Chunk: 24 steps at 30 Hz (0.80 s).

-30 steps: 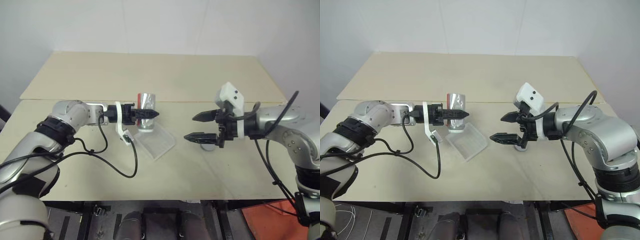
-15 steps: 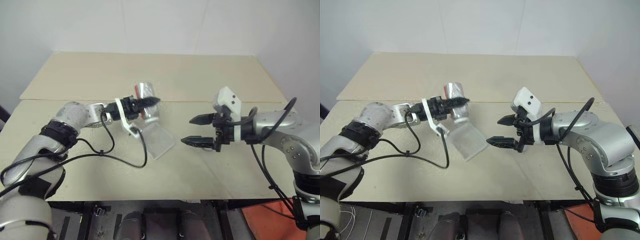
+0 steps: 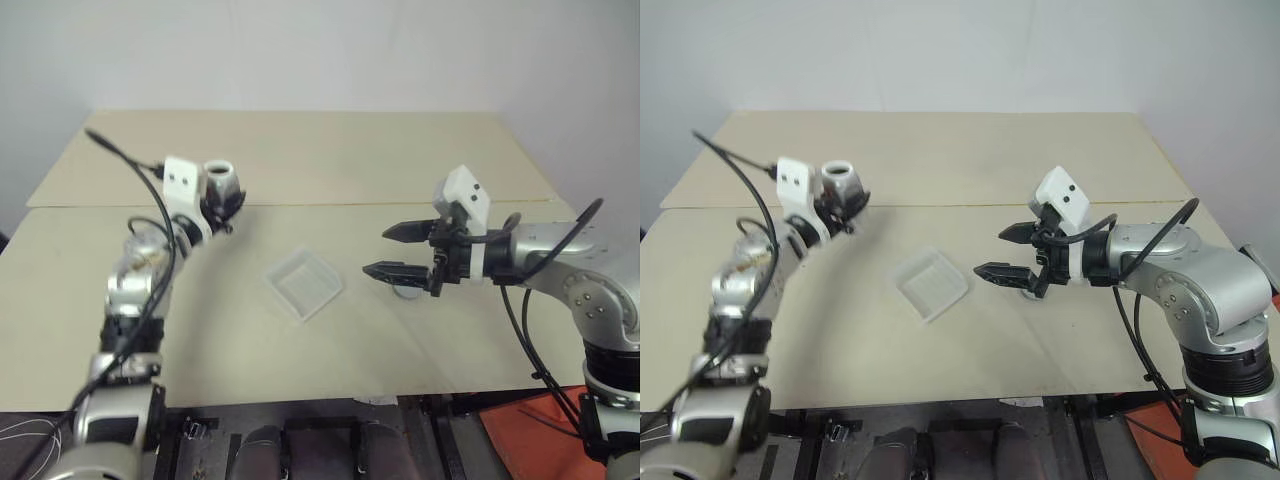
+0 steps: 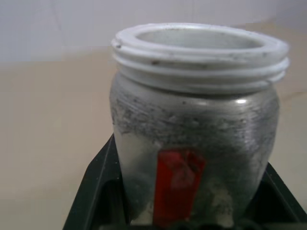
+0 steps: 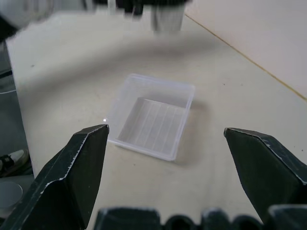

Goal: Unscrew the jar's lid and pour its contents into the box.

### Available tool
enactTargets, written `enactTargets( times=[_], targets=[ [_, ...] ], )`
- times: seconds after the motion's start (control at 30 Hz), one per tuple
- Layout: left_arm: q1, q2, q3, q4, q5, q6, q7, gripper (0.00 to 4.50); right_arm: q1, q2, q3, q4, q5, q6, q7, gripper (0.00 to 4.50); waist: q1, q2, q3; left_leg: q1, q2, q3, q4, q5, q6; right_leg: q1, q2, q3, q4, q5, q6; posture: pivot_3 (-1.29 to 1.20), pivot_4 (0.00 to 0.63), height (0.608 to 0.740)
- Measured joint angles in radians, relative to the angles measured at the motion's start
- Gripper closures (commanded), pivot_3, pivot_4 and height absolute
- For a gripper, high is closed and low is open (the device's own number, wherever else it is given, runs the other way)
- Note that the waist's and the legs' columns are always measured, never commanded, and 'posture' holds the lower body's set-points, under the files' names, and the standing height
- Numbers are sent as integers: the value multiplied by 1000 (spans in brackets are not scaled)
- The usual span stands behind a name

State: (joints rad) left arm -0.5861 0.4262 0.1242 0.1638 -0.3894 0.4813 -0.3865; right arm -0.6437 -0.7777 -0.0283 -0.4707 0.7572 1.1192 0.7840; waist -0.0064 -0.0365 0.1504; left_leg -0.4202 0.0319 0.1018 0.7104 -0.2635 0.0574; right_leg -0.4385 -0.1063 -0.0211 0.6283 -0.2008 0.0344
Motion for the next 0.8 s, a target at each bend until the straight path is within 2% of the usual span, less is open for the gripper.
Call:
enactTargets(
  times=[0.13, 0.4, 0.5, 0.6, 0.67, 0.7, 0.77, 0.8],
  targets=[
    [-2, -11, 70, -79, -9, 30, 68, 2557, 0, 0, 0, -13, 14, 0, -3, 37, 12, -1, 0, 2, -1, -2, 0, 0, 0, 2, 0, -1, -2, 0, -1, 0, 150, 740],
    [34, -32, 65, -125, -25, 66, 23, 2557, 4, 5, -1, -20, 14, -1, -31, 37, 17, -1, 0, 2, -1, -2, 0, 0, 0, 2, 0, -2, -2, 0, -1, 0, 150, 740],
    [39, 20, -14, -124, 47, -32, -63, 2557, 29, 9, -11, -27, 14, -12, -39, 37, 18, -1, 0, 2, -2, -2, 0, 0, 0, 2, 0, -2, -3, 0, -1, 0, 150, 740],
    [15, 148, -195, -73, 294, -358, -139, 2557, 35, 9, -14, -30, 13, -26, -40, 37, 18, -1, 0, 2, -3, -1, 0, 0, 0, 2, 0, -2, -4, 1, -2, 0, 150, 740],
    [-81, 264, -351, 40, 571, -742, -114, 2557, 35, 7, -17, -30, 13, -34, -35, 37, 22, -1, 0, 2, -4, 0, -1, 0, 0, 3, 0, -3, -5, 1, -3, 0, 150, 740],
    [-120, 294, -390, 66, 654, -843, -97, 2557, 35, 7, -17, -30, 13, -36, -31, 37, 24, -1, 0, 2, -3, 0, -1, -1, 1, 3, -1, -3, -6, 1, -3, 0, 150, 740],
    [-297, 380, -538, 158, 1001, -1133, 75, 2557, 31, -1, -15, -29, 12, -40, -21, 37, 28, -1, 0, 1, -4, -1, -2, -1, 2, 2, -2, -4, -7, 2, -3, 0, 150, 740],
    [-362, 405, -583, 175, 1128, -1212, 148, 2557, 27, -2, -13, -29, 11, -41, -19, 37, 29, 0, 0, 0, -3, 0, -2, -2, 2, 2, -2, -4, -7, 2, -3, 0, 150, 740]
  ],
)
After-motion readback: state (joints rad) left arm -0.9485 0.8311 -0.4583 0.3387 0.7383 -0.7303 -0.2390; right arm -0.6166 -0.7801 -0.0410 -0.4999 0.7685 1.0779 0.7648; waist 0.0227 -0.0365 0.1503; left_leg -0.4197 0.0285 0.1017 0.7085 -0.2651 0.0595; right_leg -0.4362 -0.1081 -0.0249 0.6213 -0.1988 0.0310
